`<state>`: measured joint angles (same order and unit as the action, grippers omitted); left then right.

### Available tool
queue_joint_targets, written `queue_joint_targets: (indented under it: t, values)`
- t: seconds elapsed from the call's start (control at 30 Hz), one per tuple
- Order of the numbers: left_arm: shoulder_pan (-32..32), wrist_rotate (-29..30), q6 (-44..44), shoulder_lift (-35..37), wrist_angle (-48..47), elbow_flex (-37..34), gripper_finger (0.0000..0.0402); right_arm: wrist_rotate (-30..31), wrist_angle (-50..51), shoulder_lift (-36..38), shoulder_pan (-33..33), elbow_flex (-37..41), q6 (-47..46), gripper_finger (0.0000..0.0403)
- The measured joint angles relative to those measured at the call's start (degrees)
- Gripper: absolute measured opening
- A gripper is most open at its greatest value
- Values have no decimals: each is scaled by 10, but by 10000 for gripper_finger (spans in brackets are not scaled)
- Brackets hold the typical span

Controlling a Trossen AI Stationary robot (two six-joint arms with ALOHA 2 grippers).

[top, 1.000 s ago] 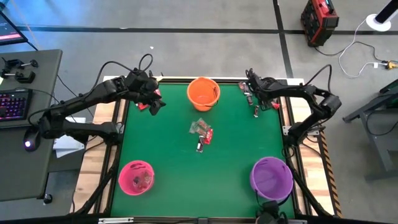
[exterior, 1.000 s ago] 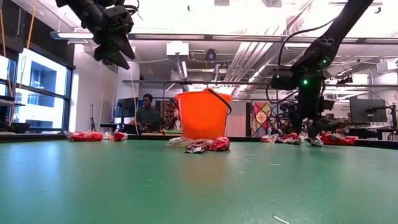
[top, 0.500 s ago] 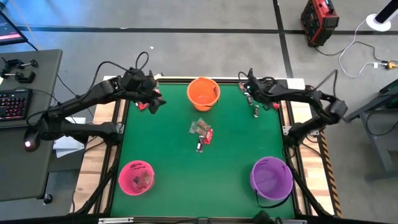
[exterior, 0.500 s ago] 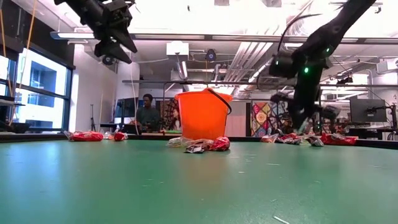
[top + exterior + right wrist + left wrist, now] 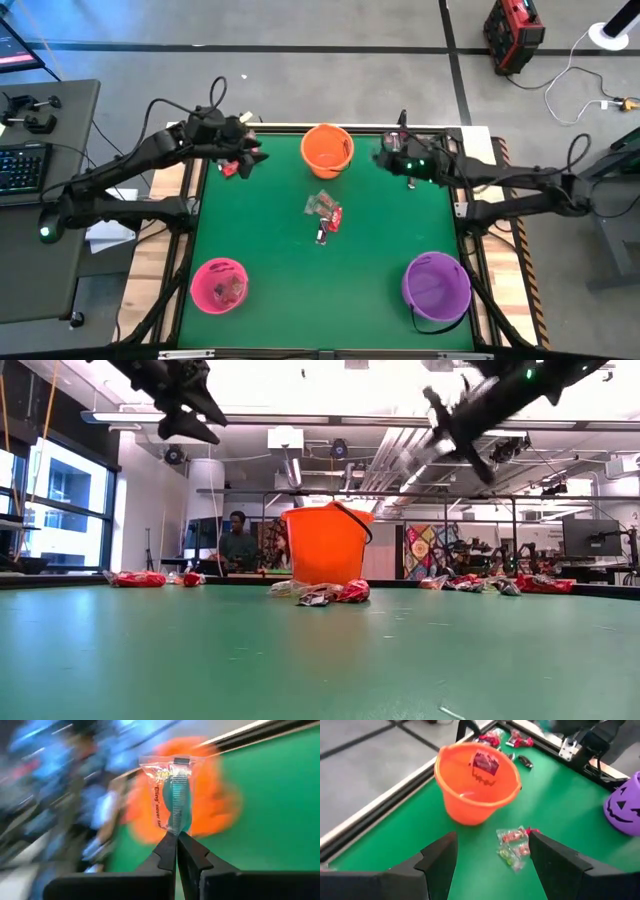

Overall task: Sort candy by brand, put in halloween buckets
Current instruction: Put the blue gummy into the pink bucket

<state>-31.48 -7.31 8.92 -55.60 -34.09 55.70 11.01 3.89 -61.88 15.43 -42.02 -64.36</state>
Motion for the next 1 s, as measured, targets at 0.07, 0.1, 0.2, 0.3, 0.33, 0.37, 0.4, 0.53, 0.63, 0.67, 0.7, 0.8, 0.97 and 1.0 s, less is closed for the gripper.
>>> queue_joint_targets:
  t: [0.07, 0.1, 0.2, 0.3, 0.33, 0.37, 0.4, 0.53, 0.63, 0.67, 0.7, 0.8, 0.97, 1.0]
  values:
    - [0, 0, -8, -4, 23, 0, 233, -42, -92, -19, -38, 0, 46, 0]
    - [0, 0, -9, -4, 39, 0, 233, -60, -130, -32, -56, 0, 74, 0]
    - [0, 0, 23, -4, 90, 0, 233, -107, -212, -86, -104, 0, 154, 0]
    - [0, -4, 71, -4, 133, 0, 233, -143, -254, -156, -142, -8, 196, 0]
    - [0, -5, 86, -4, 145, 0, 233, -157, -256, -183, -155, -19, 212, 0]
    - [0, -6, 98, -4, 154, 0, 233, -170, -256, -210, -166, -34, 233, 0]
    - [0, -7, 111, -4, 160, 0, 233, -182, -256, -236, -177, -51, 255, 0]
    - [5, -11, 169, -4, 174, 0, 233, -212, -257, -350, -215, -148, 348, 0]
    - [13, -11, 180, -4, 173, 0, 233, -215, -258, -431, -238, -240, 422, 0]
    - [16, -11, 180, -4, 172, 0, 233, -218, -259, -458, -245, -274, 442, 0]
    - [18, -11, 180, -4, 172, 0, 233, -220, -259, -483, -250, -307, 457, 0]
    - [21, -11, 180, -4, 171, 0, 233, -223, -259, -554, -261, -408, 476, 0]
    - [21, -11, 180, -4, 152, 0, 233, -241, -238, -654, -268, -568, 476, 0]
    - [21, -11, 180, -4, 143, 0, 233, -246, -223, -672, -270, -597, 473, 0]
